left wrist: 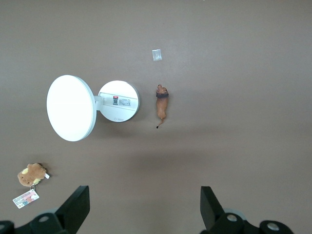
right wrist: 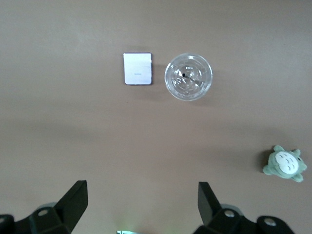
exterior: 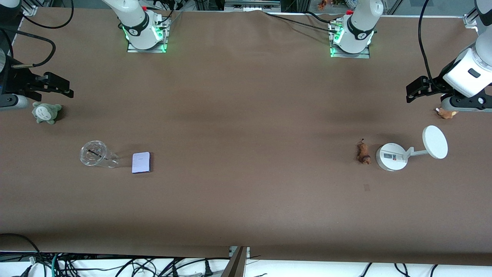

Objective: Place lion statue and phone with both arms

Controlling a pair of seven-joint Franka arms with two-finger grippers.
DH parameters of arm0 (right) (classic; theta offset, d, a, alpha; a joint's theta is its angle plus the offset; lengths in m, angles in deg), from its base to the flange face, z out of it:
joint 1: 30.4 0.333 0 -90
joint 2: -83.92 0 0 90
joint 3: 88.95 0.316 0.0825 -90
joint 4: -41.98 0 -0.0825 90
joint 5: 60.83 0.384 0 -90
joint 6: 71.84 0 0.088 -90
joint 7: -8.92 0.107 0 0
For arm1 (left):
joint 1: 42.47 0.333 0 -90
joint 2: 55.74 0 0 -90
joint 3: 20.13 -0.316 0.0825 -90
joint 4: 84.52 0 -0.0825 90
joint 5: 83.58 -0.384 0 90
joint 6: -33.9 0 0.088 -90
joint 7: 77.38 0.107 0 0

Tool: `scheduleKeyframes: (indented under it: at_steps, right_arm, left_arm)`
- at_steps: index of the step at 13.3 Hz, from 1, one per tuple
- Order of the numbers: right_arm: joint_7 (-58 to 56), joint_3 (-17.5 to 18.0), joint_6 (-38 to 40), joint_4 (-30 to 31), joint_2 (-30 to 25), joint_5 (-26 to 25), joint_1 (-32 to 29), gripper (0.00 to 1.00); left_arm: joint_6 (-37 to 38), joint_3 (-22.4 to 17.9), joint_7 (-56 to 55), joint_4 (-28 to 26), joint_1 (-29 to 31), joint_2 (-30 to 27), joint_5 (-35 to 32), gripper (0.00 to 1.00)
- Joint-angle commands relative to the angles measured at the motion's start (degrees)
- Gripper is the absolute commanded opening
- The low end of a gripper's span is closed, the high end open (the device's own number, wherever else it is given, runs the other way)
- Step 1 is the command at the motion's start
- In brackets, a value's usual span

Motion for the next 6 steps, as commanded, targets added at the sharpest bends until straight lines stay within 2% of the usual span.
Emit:
scheduleKeyframes:
  at_steps: [1,6]
  right_arm:
    - [-0.8,1.0,1.8,-2.5,1.0,-1.7,-1.1,1.00]
    - [-0.7,0.8,1.7,-2.6,1.0,-1.7,-1.3,1.00]
  left_arm:
    - [0.9,0.3,1.1,0.1,0.4,-0.8,0.1,1.00]
    - [0.9,0.2,1.1,0.1,0.4,-0.8,0.1,1.00]
